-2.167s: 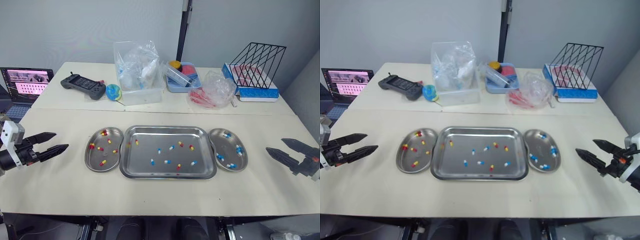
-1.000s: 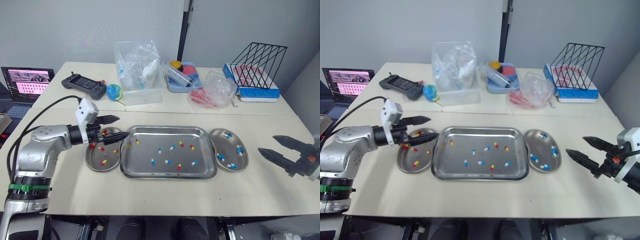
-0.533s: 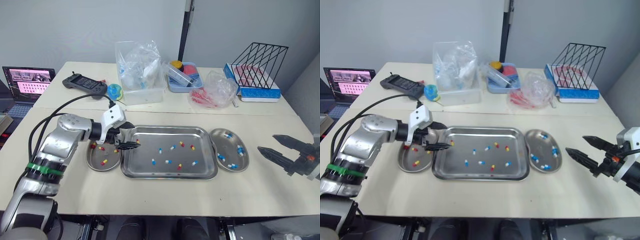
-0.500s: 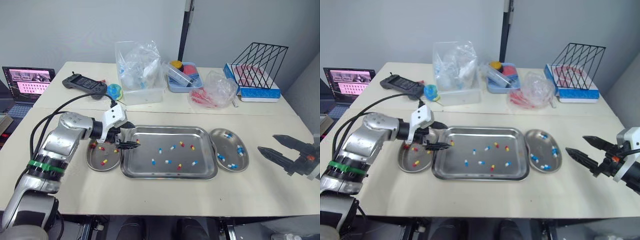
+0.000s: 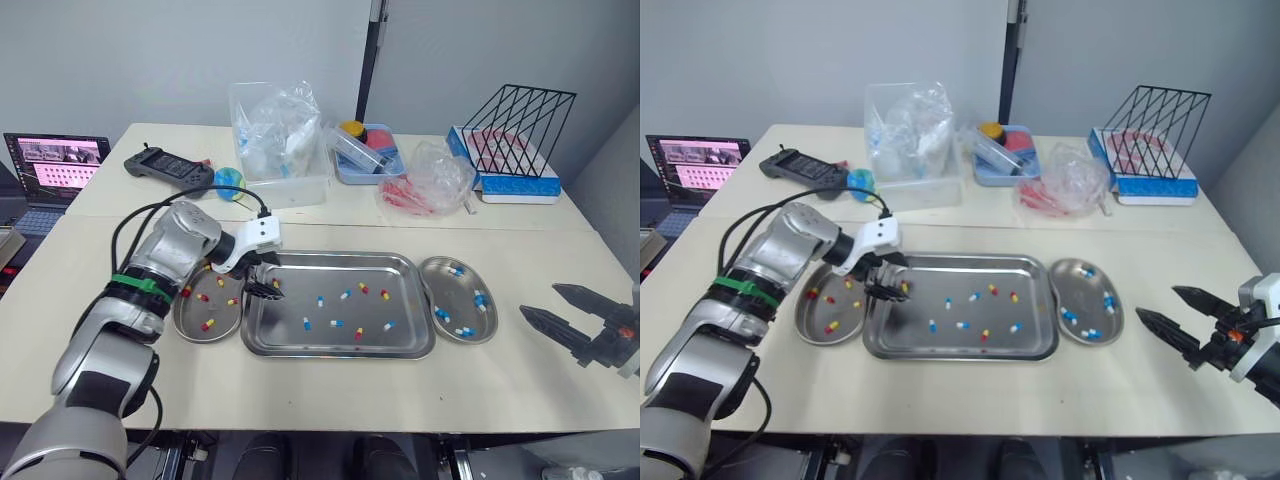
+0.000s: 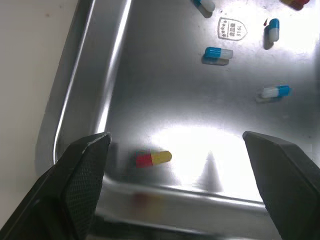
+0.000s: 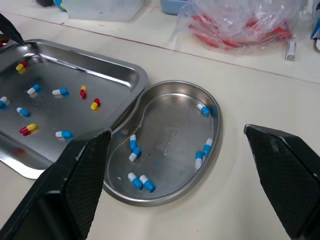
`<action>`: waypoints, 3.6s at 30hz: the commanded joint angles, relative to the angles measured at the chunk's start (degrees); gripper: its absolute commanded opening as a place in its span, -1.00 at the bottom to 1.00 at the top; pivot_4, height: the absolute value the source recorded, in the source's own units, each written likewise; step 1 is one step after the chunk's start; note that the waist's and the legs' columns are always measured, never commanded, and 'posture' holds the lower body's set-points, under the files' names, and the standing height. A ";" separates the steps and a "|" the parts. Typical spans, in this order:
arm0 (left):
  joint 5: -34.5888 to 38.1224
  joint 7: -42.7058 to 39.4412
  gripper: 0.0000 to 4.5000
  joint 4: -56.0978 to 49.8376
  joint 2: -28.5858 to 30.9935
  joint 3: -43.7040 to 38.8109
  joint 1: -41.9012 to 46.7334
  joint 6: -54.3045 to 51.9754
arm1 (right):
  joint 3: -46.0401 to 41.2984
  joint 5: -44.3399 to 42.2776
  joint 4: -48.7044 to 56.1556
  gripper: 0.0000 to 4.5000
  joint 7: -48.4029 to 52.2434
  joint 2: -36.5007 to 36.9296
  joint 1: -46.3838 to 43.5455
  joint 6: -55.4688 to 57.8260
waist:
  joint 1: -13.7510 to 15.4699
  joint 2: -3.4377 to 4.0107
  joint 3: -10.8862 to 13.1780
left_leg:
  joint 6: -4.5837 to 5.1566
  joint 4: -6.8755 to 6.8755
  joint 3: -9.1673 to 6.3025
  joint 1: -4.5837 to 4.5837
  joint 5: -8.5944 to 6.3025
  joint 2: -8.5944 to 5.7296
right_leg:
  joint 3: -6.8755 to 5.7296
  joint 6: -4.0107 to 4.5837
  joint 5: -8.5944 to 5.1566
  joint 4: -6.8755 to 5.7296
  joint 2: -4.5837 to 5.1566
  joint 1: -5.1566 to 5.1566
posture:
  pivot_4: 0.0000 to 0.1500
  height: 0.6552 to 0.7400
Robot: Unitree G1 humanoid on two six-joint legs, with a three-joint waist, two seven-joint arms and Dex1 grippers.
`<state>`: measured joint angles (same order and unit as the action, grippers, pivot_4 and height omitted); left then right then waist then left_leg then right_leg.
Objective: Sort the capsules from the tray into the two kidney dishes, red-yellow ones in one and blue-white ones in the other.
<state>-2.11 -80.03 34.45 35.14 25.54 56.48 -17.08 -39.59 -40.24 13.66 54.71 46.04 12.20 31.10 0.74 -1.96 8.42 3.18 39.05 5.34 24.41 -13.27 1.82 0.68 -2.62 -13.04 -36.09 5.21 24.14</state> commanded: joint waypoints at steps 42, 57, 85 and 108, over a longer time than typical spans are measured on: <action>-10.39 -3.61 -0.99 14.62 -4.46 -0.25 6.94 12.46 | -2.30 -2.34 2.99 1.00 -0.90 0.96 1.50 0.59 | 0.01 0.00 0.00 | 0.04 0.03 -0.02 0.02 -0.02 0.01 | -0.01 -0.02 0.01 -0.01 0.02 0.01 | 1.00 1.00; -7.28 -6.38 -0.99 14.75 -6.42 -4.04 8.76 10.97 | -2.69 -2.77 3.89 1.00 -1.58 0.14 2.21 0.67 | -0.02 0.00 0.00 | 0.04 0.05 -0.04 0.07 -0.02 0.01 | -0.01 -0.03 0.02 -0.02 0.01 0.03 | 1.00 1.00; -1.41 -10.00 0.99 0.06 -1.98 -6.90 2.90 2.88 | -1.49 -2.52 2.53 1.00 -0.61 1.32 -0.22 1.29 | 0.00 0.00 0.00 | 0.04 0.07 -0.06 0.07 -0.02 0.01 | -0.02 -0.03 0.02 -0.04 0.01 0.02 | 1.00 1.00; 3.37 -10.82 0.99 -6.94 2.18 -8.79 0.31 -1.08 | -1.33 -3.12 2.28 1.00 0.12 2.94 -1.53 2.08 | 0.01 0.00 0.00 | 0.04 0.08 -0.05 0.05 -0.02 0.02 | -0.01 -0.03 0.02 -0.05 0.01 0.01 | 1.00 1.00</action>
<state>0.06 -90.60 29.57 36.53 18.72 56.16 -17.67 -39.40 -42.38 15.20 54.73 47.70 11.44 33.03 0.75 -1.96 8.42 3.21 39.13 5.28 24.46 -13.29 1.85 0.66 -2.65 -13.03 -36.14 5.22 24.16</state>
